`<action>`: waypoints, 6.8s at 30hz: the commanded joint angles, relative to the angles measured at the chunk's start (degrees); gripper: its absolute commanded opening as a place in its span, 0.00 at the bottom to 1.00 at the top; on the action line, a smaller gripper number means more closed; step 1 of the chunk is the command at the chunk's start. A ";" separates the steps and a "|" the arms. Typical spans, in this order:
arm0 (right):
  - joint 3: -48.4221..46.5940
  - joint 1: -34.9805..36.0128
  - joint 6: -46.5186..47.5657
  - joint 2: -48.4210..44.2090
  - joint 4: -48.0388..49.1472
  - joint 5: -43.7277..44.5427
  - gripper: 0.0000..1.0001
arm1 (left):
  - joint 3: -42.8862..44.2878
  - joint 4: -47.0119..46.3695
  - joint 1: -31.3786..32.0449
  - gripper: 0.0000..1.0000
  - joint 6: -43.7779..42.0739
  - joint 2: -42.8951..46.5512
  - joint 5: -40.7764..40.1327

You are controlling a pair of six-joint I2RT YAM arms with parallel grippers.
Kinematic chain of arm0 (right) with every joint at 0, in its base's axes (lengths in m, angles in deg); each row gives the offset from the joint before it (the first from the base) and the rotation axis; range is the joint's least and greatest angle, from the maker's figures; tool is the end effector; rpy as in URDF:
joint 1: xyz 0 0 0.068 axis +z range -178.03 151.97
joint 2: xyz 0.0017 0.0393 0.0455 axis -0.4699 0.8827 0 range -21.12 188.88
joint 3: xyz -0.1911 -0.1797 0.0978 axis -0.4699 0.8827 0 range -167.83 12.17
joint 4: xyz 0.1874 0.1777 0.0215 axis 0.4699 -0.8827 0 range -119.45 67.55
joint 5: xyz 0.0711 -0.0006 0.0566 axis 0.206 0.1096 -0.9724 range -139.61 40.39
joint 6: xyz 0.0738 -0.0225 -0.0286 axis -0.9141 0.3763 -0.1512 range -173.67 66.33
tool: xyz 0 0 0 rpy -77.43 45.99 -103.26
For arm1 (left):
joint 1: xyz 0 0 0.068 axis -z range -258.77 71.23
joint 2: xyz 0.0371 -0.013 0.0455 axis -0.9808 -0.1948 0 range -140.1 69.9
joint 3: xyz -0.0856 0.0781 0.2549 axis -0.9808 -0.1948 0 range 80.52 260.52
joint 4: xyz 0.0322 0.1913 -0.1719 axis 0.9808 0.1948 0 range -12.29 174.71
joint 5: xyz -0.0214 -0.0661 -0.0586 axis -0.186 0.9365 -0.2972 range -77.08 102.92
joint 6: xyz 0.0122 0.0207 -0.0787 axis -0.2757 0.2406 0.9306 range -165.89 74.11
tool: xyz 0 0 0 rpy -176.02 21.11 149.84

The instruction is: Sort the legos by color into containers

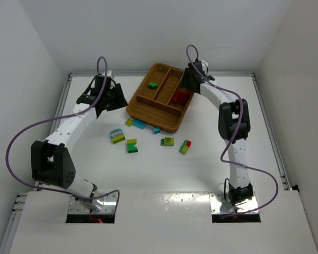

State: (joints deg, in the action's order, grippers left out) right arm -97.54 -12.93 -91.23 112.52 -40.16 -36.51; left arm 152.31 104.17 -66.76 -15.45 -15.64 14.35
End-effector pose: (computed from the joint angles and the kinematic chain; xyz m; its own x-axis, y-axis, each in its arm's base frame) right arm 0.5455 0.1303 0.1707 -0.5635 0.4628 -0.6843 0.3196 0.8860 0.3361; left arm 0.3517 -0.0765 0.2907 -0.6592 -0.3776 -0.6503 -0.1246 0.9077 -0.4008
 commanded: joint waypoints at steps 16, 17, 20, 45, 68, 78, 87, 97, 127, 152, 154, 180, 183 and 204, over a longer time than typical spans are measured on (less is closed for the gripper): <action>1.03 -2.00 2.40 -3.96 10.54 -20.08 0.66 | 0.81 -0.27 -0.50 0.51 -0.47 0.63 -0.55; 6.30 -1.39 2.40 -8.27 13.90 -17.26 0.66 | 0.81 -0.27 -0.50 0.51 -0.47 1.16 -0.55; 23.28 -0.85 2.40 -23.48 19.30 -6.79 0.59 | 0.28 -0.27 -0.50 0.51 -0.47 1.68 -0.55; 63.93 15.41 -11.75 -49.45 -3.64 -9.07 0.76 | -3.06 -1.32 3.02 0.51 0.59 3.36 2.00; 48.72 25.43 -6.30 -30.39 -22.77 11.47 0.81 | -4.11 -1.32 3.55 0.51 0.06 3.36 3.05; 59.41 20.25 -7.96 -41.96 -10.52 -5.17 0.77 | -4.11 -1.32 4.07 0.51 0.06 2.30 3.05; 61.38 15.85 -16.23 -42.42 -1.27 -9.86 0.75 | -4.11 -1.32 4.07 0.51 0.06 1.78 3.05; 56.72 16.99 -13.95 -40.12 -6.10 -5.63 0.13 | -4.11 -1.32 4.60 0.76 -3.01 1.78 12.50; 51.27 14.09 -8.64 -51.55 -1.53 -21.73 0.14 | -15.88 -24.50 15.41 0.98 7.43 0.28 34.97; 54.34 14.70 -22.47 -54.02 2.69 -21.19 0.16 | -18.88 -43.42 21.65 0.69 19.05 -7.45 38.73; 54.34 14.70 -22.47 -54.02 2.69 -21.19 0.16 | -18.26 -43.42 21.65 0.65 19.05 -7.45 39.34; 66.46 -1.02 -17.27 -56.57 34.37 -57.30 0.65 | -13.08 -42.62 15.68 0.00 16.93 -8.15 57.88; 67.08 -1.03 -17.81 -54.64 39.93 -62.48 0.68 | -13.08 -47.72 15.15 0.00 19.49 -8.15 62.81; 70.16 0.02 -25.98 -52.08 58.85 -70.85 0.12 | -10.62 -45.18 15.15 0.00 17.55 -8.15 66.24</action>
State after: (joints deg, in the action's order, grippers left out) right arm -27.66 -13.28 -116.21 61.22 12.93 -106.06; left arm 139.94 61.79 -51.50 2.99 -24.18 80.07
